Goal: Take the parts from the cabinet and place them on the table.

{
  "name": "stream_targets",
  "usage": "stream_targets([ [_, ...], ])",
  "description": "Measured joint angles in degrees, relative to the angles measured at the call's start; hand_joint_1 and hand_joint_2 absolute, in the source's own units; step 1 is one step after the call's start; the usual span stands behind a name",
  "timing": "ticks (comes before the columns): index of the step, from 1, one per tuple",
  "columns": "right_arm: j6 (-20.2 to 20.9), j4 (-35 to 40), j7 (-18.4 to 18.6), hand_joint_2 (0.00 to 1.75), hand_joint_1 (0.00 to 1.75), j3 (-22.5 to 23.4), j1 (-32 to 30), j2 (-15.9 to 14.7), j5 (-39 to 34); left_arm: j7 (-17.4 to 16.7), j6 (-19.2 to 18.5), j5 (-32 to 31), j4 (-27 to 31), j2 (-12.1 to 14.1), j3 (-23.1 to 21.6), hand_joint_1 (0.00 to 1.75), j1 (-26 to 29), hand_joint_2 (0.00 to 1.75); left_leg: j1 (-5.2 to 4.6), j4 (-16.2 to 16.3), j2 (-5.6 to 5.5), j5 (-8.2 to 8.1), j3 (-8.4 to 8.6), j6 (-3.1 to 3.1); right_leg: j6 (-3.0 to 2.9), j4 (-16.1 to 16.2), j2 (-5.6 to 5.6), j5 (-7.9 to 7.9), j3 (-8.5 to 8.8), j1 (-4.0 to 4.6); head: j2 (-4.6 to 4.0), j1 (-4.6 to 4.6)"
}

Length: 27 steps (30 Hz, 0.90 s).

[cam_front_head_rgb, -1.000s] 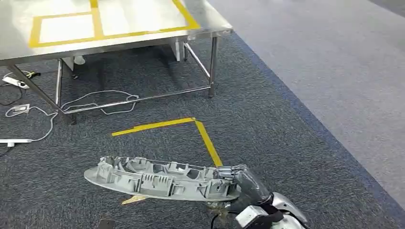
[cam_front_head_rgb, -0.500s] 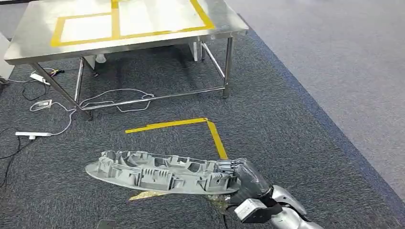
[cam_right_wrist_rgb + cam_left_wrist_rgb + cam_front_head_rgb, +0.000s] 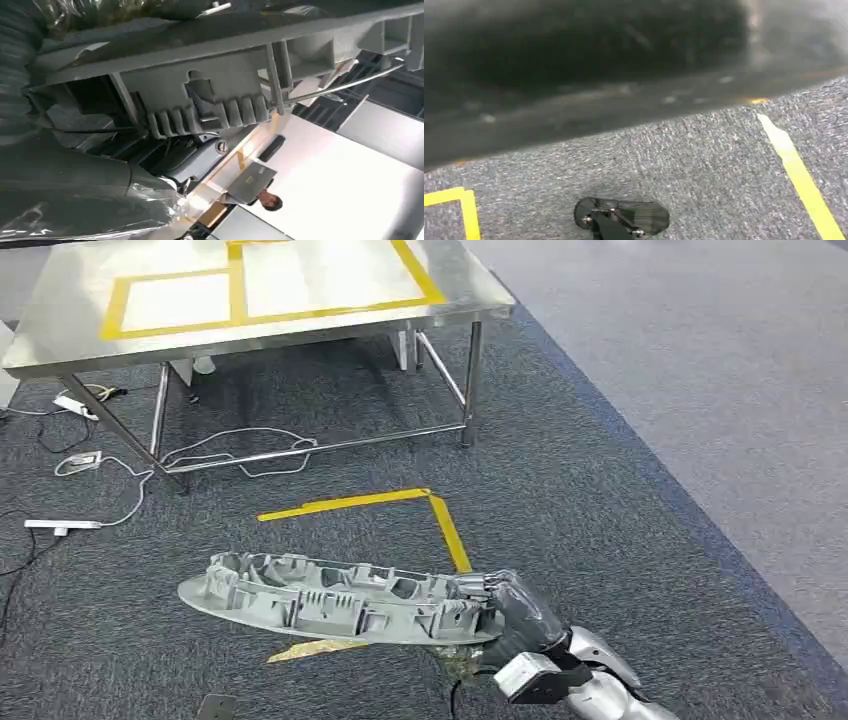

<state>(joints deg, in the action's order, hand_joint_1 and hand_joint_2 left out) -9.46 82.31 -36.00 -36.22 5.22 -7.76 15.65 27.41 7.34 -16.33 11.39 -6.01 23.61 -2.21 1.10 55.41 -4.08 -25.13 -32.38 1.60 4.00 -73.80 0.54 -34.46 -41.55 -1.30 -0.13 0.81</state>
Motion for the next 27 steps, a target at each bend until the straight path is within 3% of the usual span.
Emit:
stream_targets([
  [1,0.00,-0.22,0.00,1.75,1.64,0.00,-0.01,0.00,0.02,0.02,-0.35,0.00,0.00,0.00,0.00,0.00,0.03,0.00,0.17,0.13,0.00,-0.15,0.03,-0.25,0.29,2.07,-0.04,1.77,0.96,-0.25,0.00,-0.04],
  [2,0.04,-0.37,0.00,1.75,1.64,0.00,-0.01,0.00,0.02,0.13,-0.67,-0.02,0.00,-0.04,0.00,0.00,0.00,0.00,0.53,0.54,-0.04,-0.46,0.04,-0.74,0.68,7.86,-0.04,5.05,3.89,-0.59,0.00,-0.04],
  [3,0.37,-0.41,-0.04,1.75,1.64,-0.04,0.02,0.06,-0.24,0.24,-1.05,-0.02,0.00,-0.04,0.00,0.00,0.00,0.00,0.76,0.97,-0.29,-0.76,0.02,-1.19,0.96,12.22,0.08,7.02,6.22,-0.85,0.00,0.00],
  [4,0.83,-0.46,-0.07,1.75,1.64,-0.07,0.08,0.09,-0.64,0.37,-1.47,0.00,0.00,0.02,0.00,0.00,-0.02,0.00,0.81,1.63,-0.55,-1.24,-0.10,-1.91,1.46,15.85,1.42,6.92,8.13,-1.25,0.00,0.07],
  [5,1.18,-0.59,-0.13,1.75,1.64,-0.22,0.09,0.20,-0.90,0.50,-1.53,0.07,0.00,0.35,0.00,0.00,-0.12,0.00,0.49,2.12,-0.59,-1.57,-0.56,-2.41,0.73,15.62,2.28,6.48,8.76,-0.79,0.00,0.40],
  [6,1.42,-0.65,-0.26,1.75,1.64,-0.22,0.08,0.24,-1.01,0.59,-1.59,0.04,0.00,0.31,0.00,0.00,-0.01,0.00,0.41,2.27,-0.74,-1.48,-0.62,-2.59,-0.72,15.29,1.60,6.55,8.53,-0.92,0.00,0.13],
  [9,1.51,-0.87,-0.35,1.75,1.64,-0.28,-0.02,0.42,-1.01,0.68,-1.55,0.04,0.00,0.44,0.00,0.00,0.08,0.00,0.77,2.27,-1.29,-1.65,-0.63,-3.07,-2.18,15.00,0.75,6.33,8.48,-0.75,0.00,-0.15],
  [10,1.51,-0.87,-0.35,1.75,1.64,-0.28,0.08,0.50,-1.01,0.68,-1.51,0.04,0.00,0.44,0.00,0.00,0.08,0.00,0.63,3.14,0.70,-2.30,-0.81,-3.22,-2.68,15.09,0.22,6.34,8.61,-0.71,0.00,-0.20],
  [11,1.51,-0.90,-0.39,1.75,1.64,-0.28,0.08,0.61,-1.01,0.68,-1.51,0.00,0.00,0.42,0.00,0.00,0.03,0.00,0.44,5.62,2.60,-3.93,-1.93,-3.25,-3.14,15.10,-0.19,6.24,8.71,-0.54,0.00,-0.50],
  [12,1.49,-0.90,-0.46,1.75,1.64,-0.28,0.06,0.61,-1.01,0.68,-1.46,-0.07,0.00,0.39,0.00,0.00,-0.09,0.00,0.44,10.31,3.30,-6.45,-4.20,-3.22,-3.37,15.09,-0.82,6.16,8.72,-0.32,0.00,-0.55],
  [14,1.44,-0.96,-0.46,1.75,1.64,-0.28,0.03,0.63,-0.81,0.68,-1.33,-0.15,0.00,0.39,0.00,0.00,-0.04,0.00,0.42,19.30,3.52,-10.02,-8.58,-3.05,-3.66,15.09,-1.88,5.97,8.72,0.08,0.00,-0.57],
  [15,1.44,-1.07,-0.46,1.75,1.64,-0.31,-0.01,0.66,-0.74,0.68,-1.33,-0.33,0.00,0.39,0.00,0.00,0.09,0.00,0.39,20.90,3.52,-9.96,-9.47,-2.90,-3.74,15.08,-2.26,5.92,8.79,0.22,0.00,-0.59],
  [16,1.44,-1.07,-0.46,1.75,1.64,-0.31,-0.06,0.70,-0.72,0.68,-1.31,-0.37,0.00,0.42,0.00,0.00,0.22,0.00,0.32,19.88,3.54,-8.60,-9.03,-2.66,-3.83,15.08,-2.62,5.83,8.90,0.36,0.00,-0.57],
  [17,1.46,-1.07,-0.46,1.75,1.64,-0.33,-0.06,0.72,-0.72,0.68,-1.31,-0.46,0.00,0.46,0.00,0.00,0.26,0.00,0.17,16.60,3.61,-6.16,-7.55,-2.25,-3.86,15.08,-2.93,5.74,9.07,0.50,0.00,-0.61],
  [18,1.46,-1.07,-0.48,1.75,1.64,-0.33,-0.04,0.79,-0.72,0.68,-1.31,-0.46,0.00,0.48,0.00,0.00,0.25,0.00,-0.07,11.64,3.89,-3.36,-5.13,-1.69,-3.81,15.09,-3.23,5.57,9.36,0.60,0.00,-0.57],
  [19,1.44,-1.07,-0.48,1.75,1.64,-0.33,-0.01,0.89,-0.70,0.68,-1.31,-0.48,0.00,0.52,0.00,0.00,0.23,0.00,-0.52,6.69,4.94,-1.04,-2.67,-0.92,-3.71,15.10,-3.53,5.41,9.66,0.64,0.00,-0.59],
  [20,1.44,-1.07,-0.48,1.75,1.64,-0.33,-0.01,1.03,-0.70,0.68,-1.31,-0.48,0.00,0.59,0.00,0.00,0.17,0.00,-1.06,4.93,6.10,-1.69,-1.75,-0.59,-3.43,15.00,-3.77,5.21,9.71,1.05,0.00,-0.50],
  [23,1.40,-1.07,-0.50,1.75,1.64,-0.35,0.08,1.05,-0.68,0.74,-1.31,-0.50,0.00,0.57,0.00,0.00,0.08,0.00,-1.22,3.88,5.40,-2.04,-1.80,-0.67,-2.70,15.20,-4.67,5.26,9.55,0.99,0.00,-0.59],
  [24,1.42,-1.05,-0.50,1.75,1.64,-0.35,0.10,1.09,-0.66,0.77,-1.31,-0.50,0.00,0.55,0.00,0.00,0.23,0.00,-1.16,3.42,5.01,-1.86,-1.66,-0.41,-2.29,15.36,-5.02,5.24,9.85,1.08,0.00,-0.55],
  [25,1.42,-1.05,-0.50,1.75,1.64,-0.35,0.11,1.14,-0.63,0.76,-1.31,-0.55,0.00,0.48,0.00,0.00,0.40,0.00,-0.57,2.75,4.80,-1.50,-1.11,-0.13,-1.95,15.00,-4.28,4.56,9.35,0.83,0.02,-0.50],
  [26,1.44,-1.05,-0.55,1.75,1.64,-0.42,0.12,1.14,-0.63,0.83,-1.29,-0.61,0.00,0.55,0.00,0.00,0.27,0.00,-0.57,2.68,4.43,-1.45,-1.04,0.09,-1.83,13.03,-2.56,3.20,8.66,0.77,0.00,-0.31],
  [27,1.44,-1.05,-0.55,1.75,1.64,-0.44,0.11,1.14,-0.68,0.83,-1.25,-0.66,0.00,0.61,0.02,0.00,0.08,0.00,-0.57,2.70,4.08,-1.44,-1.12,0.31,-1.70,8.99,-1.53,1.18,6.73,0.65,0.00,-0.18],
])
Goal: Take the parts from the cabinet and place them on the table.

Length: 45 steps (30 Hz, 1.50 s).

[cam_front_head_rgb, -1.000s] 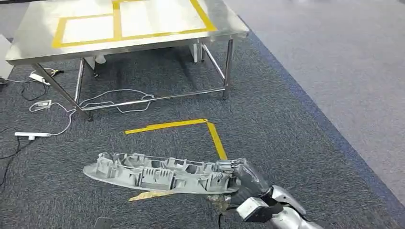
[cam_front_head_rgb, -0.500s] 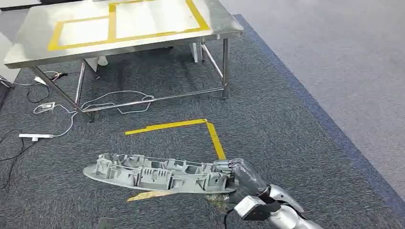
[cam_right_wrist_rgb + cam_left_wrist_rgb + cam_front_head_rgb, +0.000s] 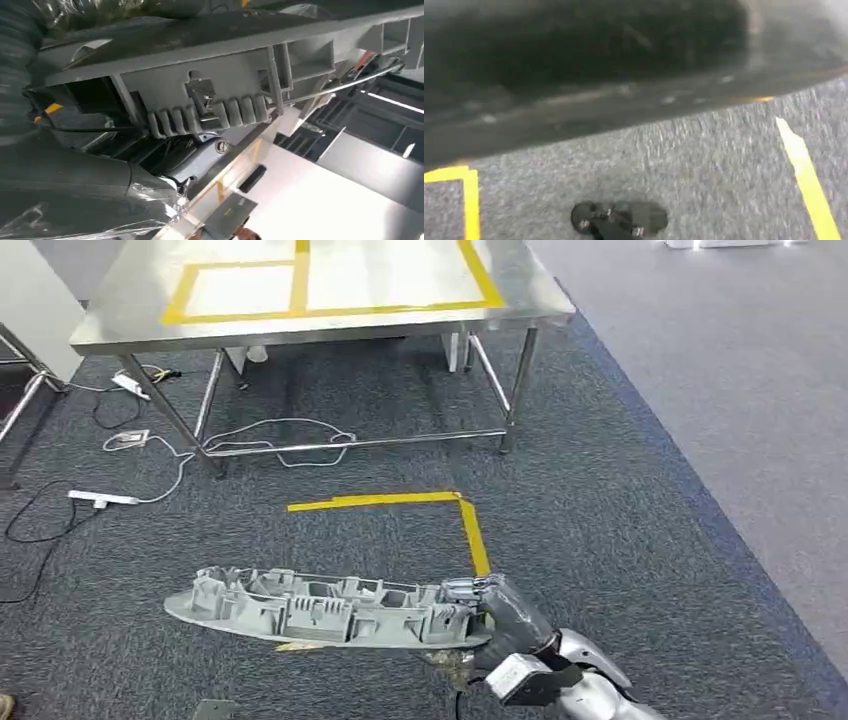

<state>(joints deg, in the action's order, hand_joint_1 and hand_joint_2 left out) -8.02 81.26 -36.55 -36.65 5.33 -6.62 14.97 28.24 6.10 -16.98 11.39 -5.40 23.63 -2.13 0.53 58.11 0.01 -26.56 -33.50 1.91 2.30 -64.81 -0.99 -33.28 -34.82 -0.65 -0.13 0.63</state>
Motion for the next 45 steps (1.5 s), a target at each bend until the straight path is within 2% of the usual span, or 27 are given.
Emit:
stream_targets([
  [2,0.00,-0.04,0.02,1.75,1.64,0.00,-0.07,0.00,-0.02,0.02,-0.02,-0.30,0.00,-0.02,0.00,0.00,-0.07,0.00,-0.15,0.02,-0.66,-0.08,-0.03,0.13,0.32,-8.86,0.64,-3.47,-4.51,-0.01,0.00,0.02],
  [3,0.02,-0.18,0.05,1.75,1.64,0.00,-0.13,0.00,-0.02,0.00,-0.02,-0.35,0.00,-0.02,0.00,0.00,0.02,0.00,-0.19,0.05,-1.06,-0.10,0.00,0.15,0.38,-11.31,0.76,-3.75,-5.97,0.01,0.00,0.09],
  [4,0.02,-0.33,0.05,1.75,1.64,0.00,-0.22,0.00,0.00,0.00,-0.02,-0.44,0.00,-0.04,-0.02,0.00,0.08,0.00,-0.22,0.07,-1.39,-0.13,0.10,0.18,0.33,-10.68,0.78,-2.26,-6.04,0.01,0.00,0.00],
  [5,-0.07,-0.35,0.05,1.75,1.64,-0.02,-0.24,0.00,0.24,0.00,-0.02,-0.48,0.00,-0.07,-0.02,0.00,0.10,0.00,-0.23,0.08,-1.64,-0.18,0.21,0.14,0.25,-7.67,0.78,0.10,-4.88,0.01,0.00,0.09],
  [7,-0.63,-0.35,-0.06,1.75,1.64,-0.07,-0.18,0.00,1.22,0.00,-0.02,-0.48,0.00,-0.09,-0.02,0.00,0.05,0.00,-0.24,0.12,-2.27,-0.40,0.61,-0.13,-0.20,2.76,0.95,5.70,-0.13,0.01,0.00,0.09],
  [9,-1.16,-0.35,-0.11,1.75,1.64,-0.09,-0.12,0.04,1.62,0.02,-0.02,-0.50,0.00,-0.07,-0.02,0.00,-0.01,0.00,-0.61,0.55,-2.55,-0.57,0.13,-0.63,-0.57,6.73,1.62,5.27,2.06,0.08,0.00,0.07],
  [10,-1.24,-0.37,-0.15,1.75,1.64,-0.11,-0.13,0.04,1.71,0.04,-0.30,-0.50,0.00,-0.05,0.00,0.00,0.07,0.00,-0.61,0.72,-2.52,-0.49,-0.14,-0.75,-0.48,6.76,1.69,5.53,1.84,-0.03,0.00,-0.10],
  [11,-1.27,-0.39,-0.13,1.75,1.64,-0.13,-0.13,0.04,1.73,0.09,-0.74,-0.50,0.00,0.02,-0.02,0.00,0.27,0.00,-0.57,0.60,-2.51,-0.33,-0.12,-0.38,-0.37,6.73,1.76,5.55,1.81,0.04,0.02,-0.13],
  [12,-1.29,-0.48,-0.11,1.75,1.64,-0.15,-0.16,0.04,1.79,0.22,-1.67,-0.55,0.00,0.02,-0.02,0.00,0.33,0.00,-0.53,0.54,-2.51,-0.34,-0.07,-0.39,-0.38,6.72,1.80,5.55,1.77,0.12,0.00,-0.22],
  [16,-1.25,-0.50,-0.13,1.75,1.64,-0.31,0.00,0.04,1.75,1.88,-7.56,-0.96,0.00,0.28,-0.24,0.00,0.31,0.00,-0.49,0.03,-2.50,-0.25,0.19,-0.53,-0.61,6.71,1.79,5.42,1.80,0.17,0.00,-0.19],
  [18,-1.18,-0.50,-0.13,1.75,1.64,-0.33,0.09,0.04,1.66,3.15,-9.99,-1.16,0.00,0.44,-0.33,0.00,0.33,0.00,-0.45,-0.14,-2.50,-0.13,0.20,-0.79,-0.89,6.71,1.77,5.43,1.78,0.22,0.00,-0.15],
  [27,-1.16,-0.52,-0.13,1.75,1.64,-0.55,0.52,0.04,1.64,4.52,-11.62,-1.27,0.00,0.61,-0.65,0.00,0.27,0.00,-0.48,-0.22,-2.50,0.02,0.17,-1.29,-0.99,6.69,1.75,5.51,1.80,0.16,0.00,-0.13],
  [30,-1.05,-0.55,-0.15,1.75,1.64,-0.87,0.63,0.04,1.51,4.46,-19.46,1.83,0.00,0.66,-0.26,0.00,0.23,0.00,-0.59,-0.21,-2.50,0.02,0.17,-1.29,-0.97,6.69,1.74,5.53,1.83,0.07,0.00,-0.13],
  [31,-1.05,-0.55,-0.15,1.75,1.64,-0.94,0.65,0.04,1.51,4.46,-20.78,2.21,0.00,0.66,-0.13,0.00,0.24,0.00,-0.62,-0.21,-2.50,0.02,0.17,-1.29,-0.97,6.70,1.73,5.53,1.84,0.05,0.00,-0.13],
  [32,-1.05,-0.55,-0.15,1.75,1.64,-1.01,0.65,0.04,1.51,4.44,-21.07,2.36,0.00,0.66,-0.11,0.00,0.26,0.00,-0.64,-0.20,-2.50,0.02,0.17,-1.29,-0.94,6.72,1.73,5.55,1.84,0.03,0.00,-0.13],
  [33,-1.16,-0.55,-0.13,1.75,1.64,-1.09,0.61,0.04,1.44,4.52,-19.84,2.01,0.00,0.63,-0.11,0.00,0.26,0.00,-0.66,-0.19,-2.50,0.02,0.17,-1.28,-0.92,6.73,1.74,5.56,1.84,0.01,0.00,-0.11],
  [35,-2.20,-0.24,-0.02,1.75,1.64,-1.07,-0.20,0.02,1.51,5.98,-13.74,0.18,0.00,0.09,-0.28,0.00,0.26,0.00,-0.72,-0.16,-2.51,0.01,0.18,-1.27,-0.92,6.76,1.72,5.56,1.84,-0.04,0.00,-0.13],
  [37,-3.08,0.33,0.00,1.75,1.64,-1.07,-1.61,-0.04,1.66,6.82,-9.83,-0.26,0.00,-0.35,-0.28,0.00,0.26,0.00,-0.74,-0.16,-2.51,0.00,0.17,-1.26,-0.91,6.78,1.72,5.57,1.85,-0.07,0.00,-0.13],
  [41,-3.28,0.98,0.02,1.75,1.64,-1.09,-3.13,-0.20,1.68,7.02,-9.16,-0.68,0.00,-1.12,-0.33,0.00,0.08,0.00,-0.76,-0.16,-2.50,-0.03,0.17,-1.22,-0.90,6.78,1.75,5.57,1.84,-0.08,0.00,-0.13],
  [45,-3.23,1.33,0.05,1.75,1.64,-1.07,-3.49,-0.24,1.68,9.77,-13.91,-1.25,0.00,-1.20,-0.70,0.00,0.10,0.00,-0.76,-0.16,-2.50,-0.03,0.18,-1.21,-0.90,6.79,1.74,5.57,1.84,-0.09,0.00,-0.15],
])
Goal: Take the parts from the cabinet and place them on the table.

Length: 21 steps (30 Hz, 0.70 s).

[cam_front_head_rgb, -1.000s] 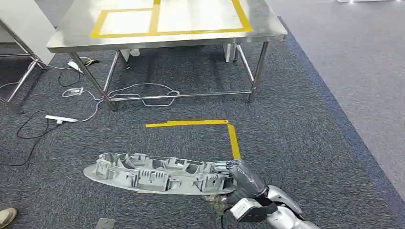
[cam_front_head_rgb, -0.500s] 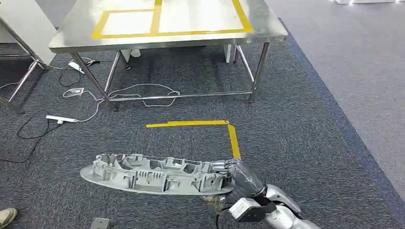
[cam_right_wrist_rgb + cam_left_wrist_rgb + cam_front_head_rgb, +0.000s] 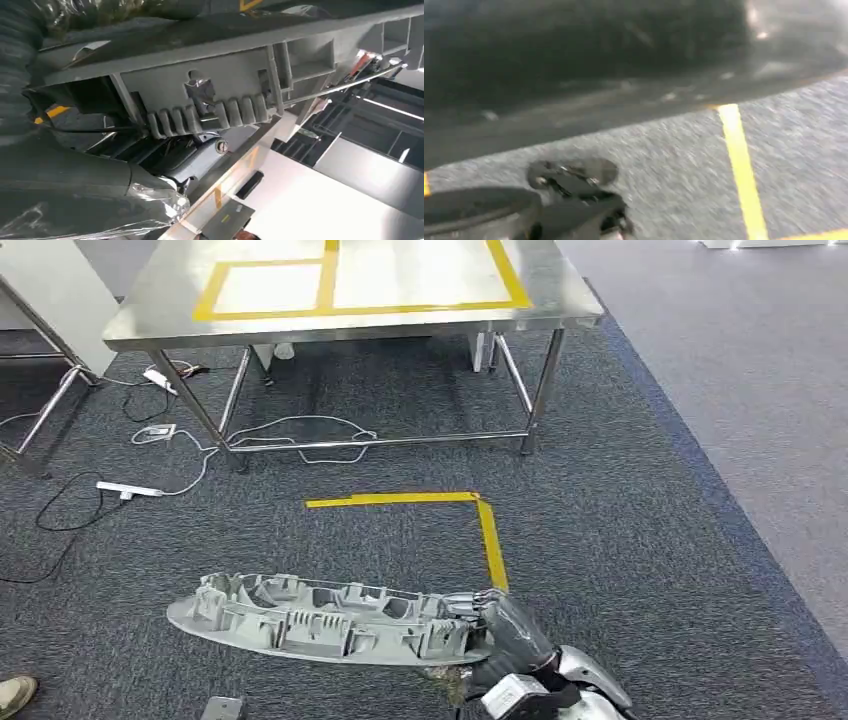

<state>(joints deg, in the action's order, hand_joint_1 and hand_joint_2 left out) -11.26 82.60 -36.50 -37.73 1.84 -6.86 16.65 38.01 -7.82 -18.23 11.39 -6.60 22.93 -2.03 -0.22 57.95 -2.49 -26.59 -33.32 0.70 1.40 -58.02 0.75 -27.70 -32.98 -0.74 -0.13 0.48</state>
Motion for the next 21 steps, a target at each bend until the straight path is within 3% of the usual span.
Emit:
stream_targets([
  [2,0.07,0.20,-0.02,1.75,1.64,0.00,0.01,-0.11,-0.02,0.20,-2.24,0.02,0.00,0.07,-0.55,0.00,-0.04,0.00,0.00,0.00,0.00,0.00,0.00,0.00,0.00,0.00,0.00,0.00,0.00,0.01,0.00,0.02],
  [5,0.55,0.29,-0.20,1.75,1.64,-0.02,0.10,-0.13,-0.06,0.24,-8.93,0.20,0.00,0.37,-1.03,0.00,-0.05,0.00,0.01,0.00,0.00,0.01,0.00,-0.01,0.00,0.00,0.00,0.01,0.01,0.01,0.00,0.02],
  [12,1.07,0.26,-0.22,1.75,1.64,0.00,0.29,-0.13,-0.17,0.31,-12.20,-0.06,0.07,1.22,-2.16,0.00,0.06,0.00,0.00,0.01,0.00,0.00,-0.02,0.00,0.01,0.01,0.00,0.02,0.02,-0.01,0.00,0.02],
  [13,1.11,0.29,-0.22,1.75,1.64,-0.02,0.34,-0.13,-0.24,0.31,-12.34,-0.09,0.11,1.47,-2.38,0.00,0.05,0.00,-0.21,0.41,0.00,-0.33,-0.18,0.76,0.65,0.52,-0.09,0.23,0.10,-0.39,0.00,-0.04],
  [15,1.69,0.26,-0.22,1.75,1.64,-0.04,1.02,-0.13,-0.61,0.35,-12.20,0.24,0.20,1.73,-2.47,0.00,0.00,0.00,-0.20,-1.54,0.09,0.29,0.72,1.67,1.17,1.47,0.04,0.40,0.74,-0.06,0.02,-0.07],
  [16,2.03,0.07,-0.22,1.75,1.64,-0.04,1.42,-0.13,-0.83,0.35,-11.33,0.46,0.24,1.68,-2.53,0.00,0.03,0.00,0.32,-2.69,0.27,1.17,1.57,1.68,1.05,0.58,-0.23,0.03,0.13,-0.07,0.00,0.02],
  [17,2.25,-0.09,-0.26,1.75,1.64,-0.15,2.05,-0.13,-1.09,0.35,-10.72,0.77,0.24,1.70,-2.56,0.00,-0.03,0.00,0.48,-3.15,0.35,1.35,1.89,1.89,1.19,-1.51,-0.26,-1.40,-0.82,-0.04,0.00,0.31],
  [19,2.27,-0.33,-0.42,1.75,1.64,-0.22,2.60,-0.13,-1.24,0.35,-10.39,0.96,0.24,1.90,-2.58,0.00,-0.07,0.00,0.54,-3.08,0.39,1.32,1.91,1.91,1.52,-9.42,-0.26,-5.22,-4.70,-0.38,0.02,0.35],
  [20,2.32,-0.48,-0.46,1.75,1.64,-0.26,2.62,-0.13,-1.27,0.35,-10.65,1.16,0.24,1.99,-2.58,0.00,0.00,0.00,0.54,-3.05,0.38,1.19,1.90,1.78,1.84,-13.13,-0.28,-6.49,-6.75,-0.57,0.00,0.26],
  [21,2.38,-0.87,-0.44,1.75,1.64,-0.41,2.75,-0.13,-1.27,0.35,-11.37,1.44,0.24,2.14,-2.56,0.00,0.10,0.00,0.60,-2.94,0.36,1.10,1.88,1.65,2.16,-14.77,-0.29,-6.48,-7.84,-0.69,0.02,0.37],
])
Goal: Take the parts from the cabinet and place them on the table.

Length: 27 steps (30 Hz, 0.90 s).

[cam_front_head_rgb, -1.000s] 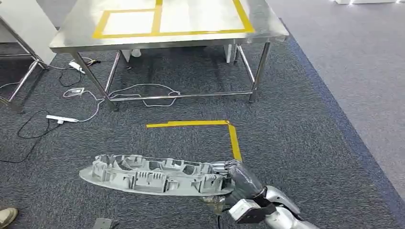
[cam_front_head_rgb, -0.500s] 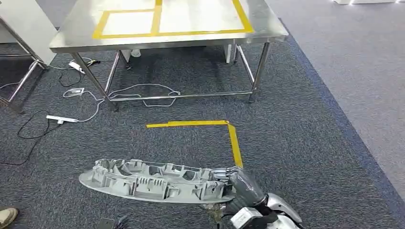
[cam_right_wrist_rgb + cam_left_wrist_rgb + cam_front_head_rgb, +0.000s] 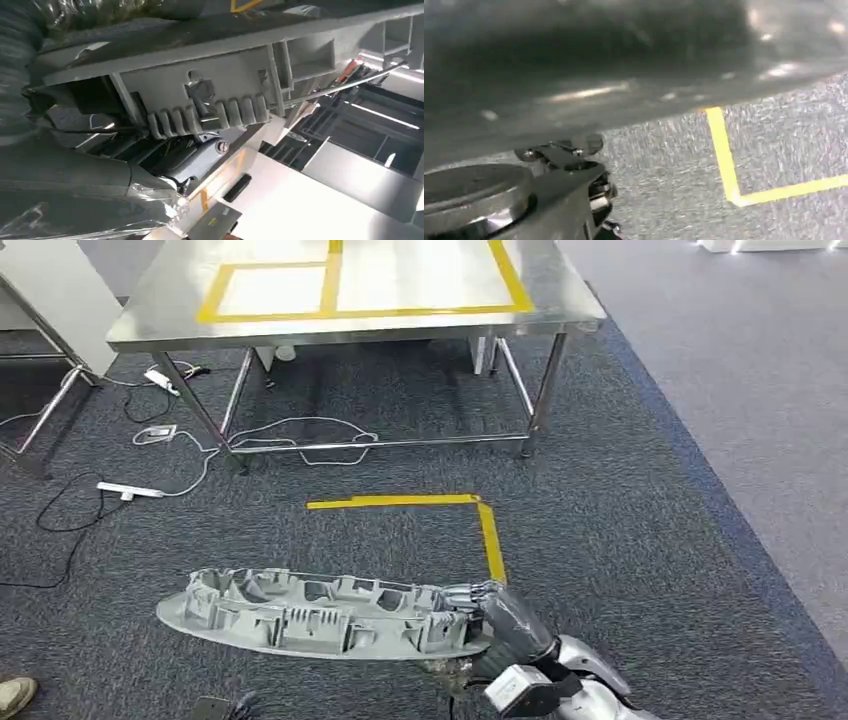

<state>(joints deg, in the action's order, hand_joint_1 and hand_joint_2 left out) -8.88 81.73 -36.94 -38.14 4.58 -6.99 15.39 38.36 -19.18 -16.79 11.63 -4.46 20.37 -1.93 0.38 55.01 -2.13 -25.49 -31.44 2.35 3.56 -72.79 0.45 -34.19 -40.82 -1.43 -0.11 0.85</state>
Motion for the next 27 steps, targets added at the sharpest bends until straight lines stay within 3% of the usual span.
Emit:
stream_targets([
  [1,0.07,-0.33,0.04,1.75,1.64,-0.13,0.19,0.00,0.00,0.00,-0.60,0.00,0.00,0.04,0.00,0.00,0.14,0.00,0.15,0.12,-0.03,-0.22,0.06,-0.33,0.23,1.15,-0.03,1.47,0.34,-0.20,-0.02,-0.07],
  [2,0.09,-0.51,0.07,1.75,1.64,-0.20,0.28,0.00,0.00,0.00,-0.86,0.02,0.00,0.02,0.00,0.00,0.26,0.00,0.38,0.39,-0.11,-0.48,0.14,-0.72,0.44,4.63,-0.07,3.91,1.89,-0.42,-0.02,-0.02],
  [3,0.11,-0.64,0.04,1.75,1.64,-0.26,0.33,0.00,-0.02,0.00,-1.06,0.04,0.00,0.02,-0.02,0.00,0.29,0.00,0.71,0.87,-0.24,-0.89,0.17,-1.23,0.68,9.84,-0.11,6.70,4.41,-0.64,-0.02,-0.04],
  [4,0.11,-0.68,0.04,1.75,1.64,-0.33,0.47,0.00,-0.02,0.00,-1.17,0.04,0.00,0.04,-0.02,0.00,0.28,0.00,0.95,1.67,-0.31,-1.48,0.09,-1.89,1.14,14.43,-0.02,7.88,6.55,-0.90,-0.02,0.02],
  [5,0.13,-0.92,0.02,1.75,1.64,-0.55,0.67,0.06,-0.04,0.00,-1.21,0.17,0.00,0.63,0.00,0.00,0.24,0.00,0.55,1.99,-0.44,-1.86,-0.33,-2.48,1.10,13.87,0.74,6.57,6.87,-0.58,-0.02,0.39],
  [6,0.13,-0.97,-0.02,1.75,1.64,-0.66,0.72,0.11,-0.09,0.00,-1.25,0.17,0.00,0.57,-0.02,0.00,0.24,0.00,0.50,2.79,-0.45,-2.11,-0.56,-2.70,-0.40,14.15,0.84,6.80,7.06,-0.66,0.00,0.46],
  [7,0.11,-1.12,0.00,1.75,1.64,-0.68,0.62,0.11,-0.09,0.00,-1.27,0.17,0.00,0.63,-0.02,0.00,0.25,0.00,0.44,2.66,-0.47,-2.08,-0.45,-2.76,-0.95,13.89,0.80,6.66,6.89,-0.62,-0.02,-0.11],
  [9,0.13,-1.29,0.07,1.75,1.64,-0.74,0.73,0.11,-0.13,0.00,-0.77,0.15,0.00,0.81,-0.02,0.00,0.49,0.00,0.71,2.64,-0.54,-2.32,-0.45,-3.02,-1.75,13.61,0.70,6.46,6.94,-0.50,0.00,-0.24],
  [10,0.13,-1.29,0.07,1.75,1.64,-0.74,0.78,0.13,-0.20,0.00,-0.46,0.15,0.00,0.85,-0.02,0.00,0.49,0.00,0.79,3.20,0.23,-2.81,-0.45,-3.31,-2.27,13.72,0.50,6.50,7.07,-0.56,-0.02,-0.26],
  [12,0.11,-1.29,0.07,1.75,1.64,-0.74,0.79,0.13,-0.35,0.00,0.34,0.26,0.00,0.90,-0.02,0.00,0.28,0.00,0.74,9.23,1.44,-6.36,-3.41,-3.59,-2.84,13.72,0.09,6.30,7.17,-0.33,-0.02,-0.48],
  [14,0.05,-1.44,0.07,1.75,1.64,-0.74,0.79,0.13,-0.46,0.00,1.17,0.63,0.00,0.94,-0.02,0.00,0.32,0.00,0.74,18.57,1.59,-10.10,-8.25,-3.59,-3.10,13.69,-0.34,6.14,7.19,-0.10,-0.02,-0.50],
  [15,0.04,-1.58,0.07,1.75,1.64,-0.74,0.79,0.13,-0.48,0.00,1.68,0.74,0.00,0.96,-0.02,0.00,0.42,0.00,0.74,21.10,1.60,-10.38,-9.76,-3.46,-3.17,13.68,-0.43,6.09,7.24,0.02,-0.02,-0.52],
  [16,0.05,-1.73,0.07,1.75,1.64,-0.77,0.78,0.13,-0.50,0.00,2.12,1.18,0.00,0.98,0.00,0.00,0.52,0.00,0.73,20.53,1.59,-9.02,-9.81,-3.24,-3.25,13.68,-0.47,6.02,7.38,0.16,-0.02,-0.48],
  [17,0.04,-1.77,0.07,1.75,1.64,-0.77,0.78,0.13,-0.50,-0.02,2.46,1.57,0.00,0.98,0.11,0.00,0.53,0.00,0.68,17.90,1.60,-6.67,-8.82,-2.91,-3.29,13.68,-0.48,5.91,7.55,0.27,-0.02,-0.52],
  [19,0.02,-1.75,0.07,1.75,1.64,-0.77,0.84,0.13,-0.50,-0.02,2.70,2.43,0.00,1.09,0.35,0.00,0.51,0.00,0.35,8.61,1.63,-1.13,-4.65,-1.94,-3.20,13.70,-0.48,5.63,8.17,0.38,-0.02,-0.50],
  [20,-0.09,-1.77,0.04,1.75,1.64,-0.77,0.88,0.13,-0.50,-0.02,2.92,3.26,0.00,1.20,0.57,0.00,0.54,0.00,-0.05,5.41,1.88,-0.50,-3.15,-1.33,-3.07,13.76,-0.50,5.51,8.20,0.33,-0.02,-0.46],
  [21,-0.28,-1.82,0.00,1.75,1.64,-0.77,0.91,0.15,-0.50,-0.09,3.66,4.32,-0.02,1.18,1.09,0.00,0.48,0.00,-0.25,4.40,1.95,-0.75,-2.86,-1.24,-2.77,13.56,-0.39,5.38,7.95,0.70,-0.02,-0.50],
  [22,-0.48,-1.82,0.02,1.75,1.64,-0.77,0.92,0.15,-0.48,-0.17,4.68,5.53,-0.02,1.07,1.80,0.00,0.31,0.00,0.04,3.52,1.94,-0.96,-2.77,-3.01,-3.02,13.19,-0.52,5.12,7.57,0.86,-0.02,-0.50],
  [23,-0.68,-1.82,0.07,1.75,1.64,-0.77,0.85,0.13,-0.37,-0.20,6.00,7.11,0.00,0.94,2.68,0.00,0.42,0.00,0.06,3.55,1.84,-1.04,-2.83,-4.01,-3.25,13.44,-0.55,5.20,7.63,0.76,-0.02,-0.31],
  [24,-0.85,-1.86,0.09,1.75,1.64,-0.77,0.74,0.13,-0.28,-0.28,6.88,8.44,-0.02,0.81,3.54,0.00,0.54,0.00,-0.08,3.55,1.75,-1.05,-2.80,-3.24,-3.15,13.69,-0.59,5.27,7.80,0.70,-0.02,-0.41],
  [27,-1.16,-1.86,0.09,1.75,1.64,-0.77,0.62,0.13,-0.11,-0.35,8.10,10.40,0.00,0.79,6.36,0.00,0.59,0.00,-0.13,3.56,1.70,-1.02,-2.82,-2.95,-2.65,14.31,-0.65,5.59,8.14,0.64,-0.02,-0.35],
])
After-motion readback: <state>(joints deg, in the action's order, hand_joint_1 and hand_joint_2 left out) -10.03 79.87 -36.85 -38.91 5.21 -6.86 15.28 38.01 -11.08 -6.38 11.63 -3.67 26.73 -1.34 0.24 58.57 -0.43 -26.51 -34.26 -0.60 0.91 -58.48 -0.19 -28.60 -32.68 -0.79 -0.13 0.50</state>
